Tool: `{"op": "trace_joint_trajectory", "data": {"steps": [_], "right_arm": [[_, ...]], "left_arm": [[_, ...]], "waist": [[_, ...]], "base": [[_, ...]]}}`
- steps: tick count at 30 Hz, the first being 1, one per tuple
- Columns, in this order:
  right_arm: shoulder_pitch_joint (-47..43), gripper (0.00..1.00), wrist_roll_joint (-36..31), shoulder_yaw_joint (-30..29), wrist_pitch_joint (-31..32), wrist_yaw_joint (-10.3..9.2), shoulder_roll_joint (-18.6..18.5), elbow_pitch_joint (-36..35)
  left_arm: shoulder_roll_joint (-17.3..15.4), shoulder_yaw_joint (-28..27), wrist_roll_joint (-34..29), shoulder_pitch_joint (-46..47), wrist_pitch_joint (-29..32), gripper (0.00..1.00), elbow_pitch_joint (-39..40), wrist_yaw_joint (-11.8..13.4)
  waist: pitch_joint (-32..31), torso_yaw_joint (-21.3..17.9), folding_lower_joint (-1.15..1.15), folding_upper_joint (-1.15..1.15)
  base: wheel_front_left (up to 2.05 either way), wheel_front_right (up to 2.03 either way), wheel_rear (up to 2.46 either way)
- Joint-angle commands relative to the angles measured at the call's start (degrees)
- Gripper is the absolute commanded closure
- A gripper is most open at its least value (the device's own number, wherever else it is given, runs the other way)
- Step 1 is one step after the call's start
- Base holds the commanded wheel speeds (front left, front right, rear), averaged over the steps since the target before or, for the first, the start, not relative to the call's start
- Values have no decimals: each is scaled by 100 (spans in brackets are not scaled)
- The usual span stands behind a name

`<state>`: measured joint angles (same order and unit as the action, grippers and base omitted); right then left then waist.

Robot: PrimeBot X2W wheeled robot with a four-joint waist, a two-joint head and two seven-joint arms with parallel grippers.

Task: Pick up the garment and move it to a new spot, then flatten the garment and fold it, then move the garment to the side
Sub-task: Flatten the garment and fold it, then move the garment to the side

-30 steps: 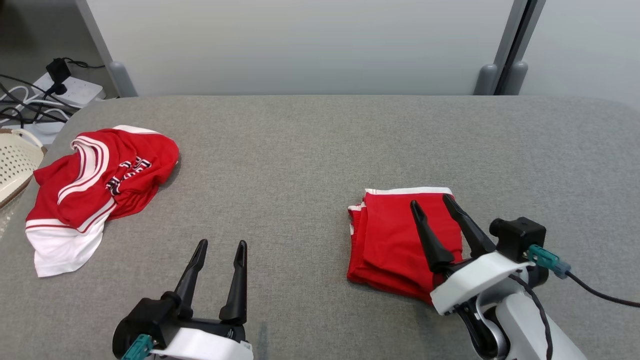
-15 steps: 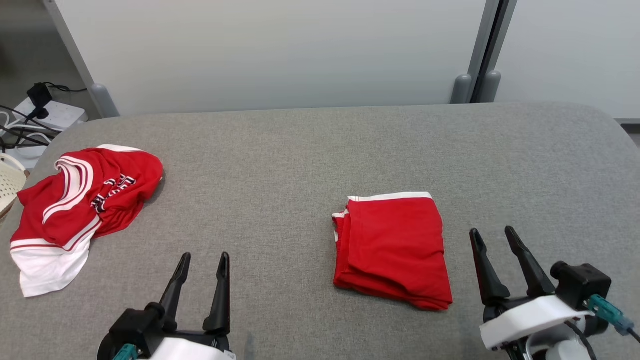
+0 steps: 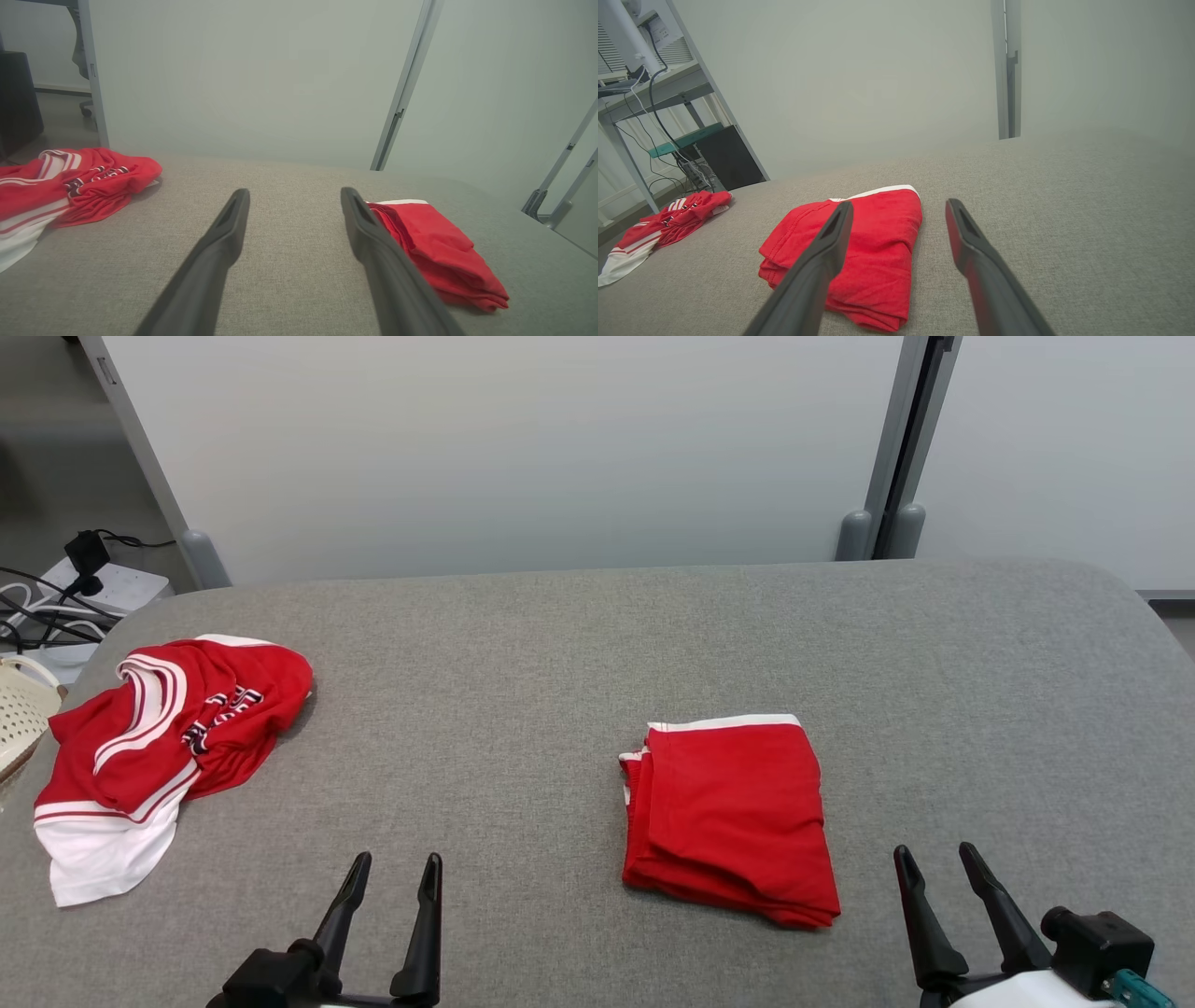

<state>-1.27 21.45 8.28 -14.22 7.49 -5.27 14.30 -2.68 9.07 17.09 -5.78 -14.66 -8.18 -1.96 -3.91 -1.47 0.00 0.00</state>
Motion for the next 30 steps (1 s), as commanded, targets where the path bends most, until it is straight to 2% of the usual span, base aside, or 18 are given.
{"op": "trace_joint_trajectory", "data": {"steps": [1, 16, 18, 24, 30], "right_arm": [[93, 0, -1, 134, -77, 0, -30, -172], [105, 0, 129, 170, -77, 0, 58, 53], [252, 0, 375, 262, -77, 0, 88, 280], [1136, 0, 1705, 615, 25, 0, 93, 1293], [2181, 0, 2607, 1105, 533, 0, -321, 2332]], "left_arm": [[-20, -173, -40, 140, -34, 0, 134, -26], [-20, -176, -220, 122, -34, 0, 109, -103], [-20, -173, -230, 138, -34, 0, 110, -110], [-20, -78, -266, 252, -34, 0, 118, -137], [-20, 42, -318, 346, -34, 0, 48, -154]], "waist": [[-13, -5, 0, 0], [50, 44, 0, 0], [87, 57, 0, 0], [283, 181, 0, 0], [490, 443, 0, 0]], "base": [[0, 0, 0], [0, 0, 0], [0, 0, 0], [0, 0, 0], [0, 0, 0]]}}
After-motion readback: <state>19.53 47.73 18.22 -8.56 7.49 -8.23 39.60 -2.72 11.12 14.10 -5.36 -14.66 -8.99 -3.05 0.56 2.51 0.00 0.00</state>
